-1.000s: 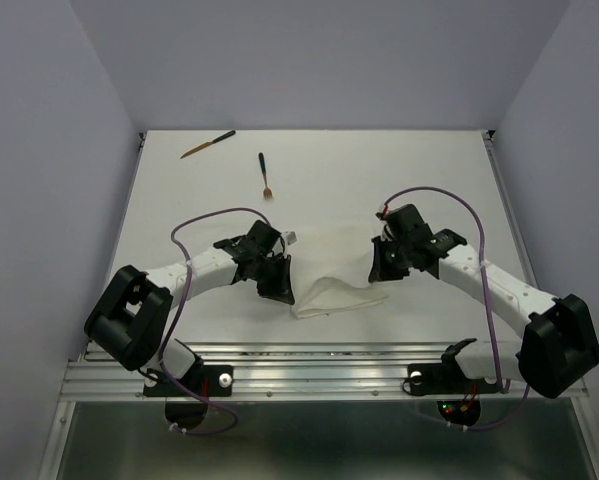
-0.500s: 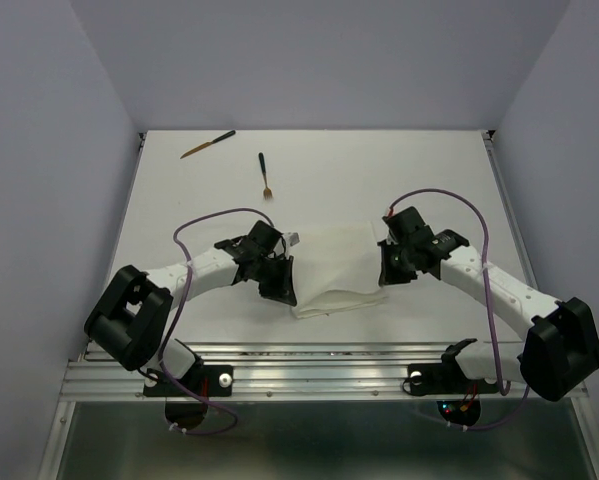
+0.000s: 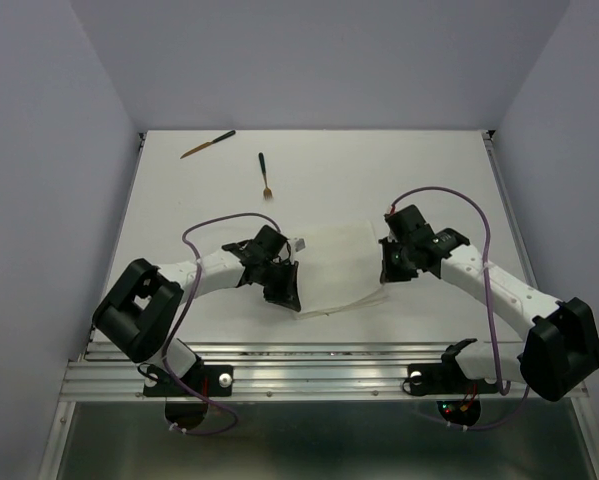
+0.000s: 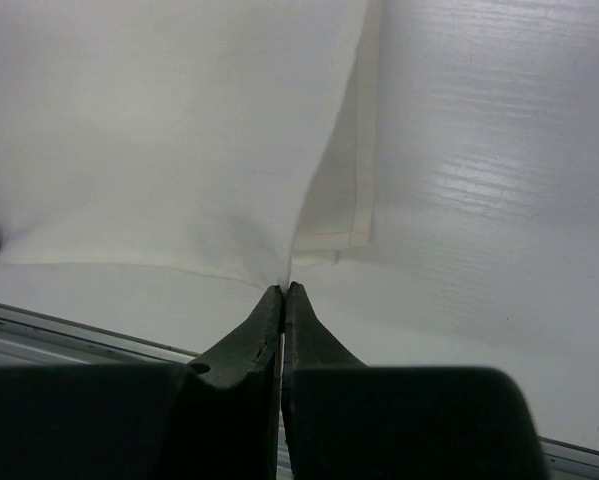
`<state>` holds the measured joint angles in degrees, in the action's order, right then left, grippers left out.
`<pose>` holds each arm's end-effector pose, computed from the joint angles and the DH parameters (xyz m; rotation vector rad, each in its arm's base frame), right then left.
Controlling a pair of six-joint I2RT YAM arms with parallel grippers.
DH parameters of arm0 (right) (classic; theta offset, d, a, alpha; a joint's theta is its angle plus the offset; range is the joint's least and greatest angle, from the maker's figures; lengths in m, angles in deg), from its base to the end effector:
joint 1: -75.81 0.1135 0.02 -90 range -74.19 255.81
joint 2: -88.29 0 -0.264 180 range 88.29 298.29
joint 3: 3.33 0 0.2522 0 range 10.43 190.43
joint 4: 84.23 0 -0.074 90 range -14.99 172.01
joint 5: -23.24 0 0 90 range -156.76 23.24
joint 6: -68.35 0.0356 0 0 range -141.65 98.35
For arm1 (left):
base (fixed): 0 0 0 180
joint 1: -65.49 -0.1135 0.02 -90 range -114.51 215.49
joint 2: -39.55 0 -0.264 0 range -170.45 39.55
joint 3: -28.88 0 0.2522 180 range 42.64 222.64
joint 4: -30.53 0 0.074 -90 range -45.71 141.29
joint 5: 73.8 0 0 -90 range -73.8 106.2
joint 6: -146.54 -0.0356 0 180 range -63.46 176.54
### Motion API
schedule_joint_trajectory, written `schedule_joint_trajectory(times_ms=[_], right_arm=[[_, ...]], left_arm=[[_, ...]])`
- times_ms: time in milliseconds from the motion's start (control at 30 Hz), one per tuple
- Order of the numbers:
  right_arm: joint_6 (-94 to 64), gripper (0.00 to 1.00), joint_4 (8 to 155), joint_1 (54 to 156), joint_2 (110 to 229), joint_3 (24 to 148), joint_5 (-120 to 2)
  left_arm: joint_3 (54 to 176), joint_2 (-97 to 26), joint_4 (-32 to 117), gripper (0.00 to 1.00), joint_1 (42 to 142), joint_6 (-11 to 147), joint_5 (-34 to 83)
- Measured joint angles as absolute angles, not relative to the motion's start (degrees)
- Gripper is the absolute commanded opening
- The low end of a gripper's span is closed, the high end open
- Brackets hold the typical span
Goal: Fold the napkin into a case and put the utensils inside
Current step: Pick up the top corner of the square-folded napkin from the center of the board.
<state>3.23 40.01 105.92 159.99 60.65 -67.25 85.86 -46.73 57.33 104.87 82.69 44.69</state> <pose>0.2043 0.1181 0.2322 -0.1210 2.7103 0.2849 0.2068 -0.1917 0.1661 0.5233 2.6821 -1.0310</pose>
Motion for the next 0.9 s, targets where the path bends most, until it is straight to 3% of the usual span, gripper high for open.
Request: schedule_joint_trajectory(times_ms=[900], right_arm=[[3.6, 0.01, 59.5, 105.9, 177.5, 73.5, -52.6]], left_arm=[[85.6, -50.8, 55.4, 0.00, 105.2, 83.3, 43.6]])
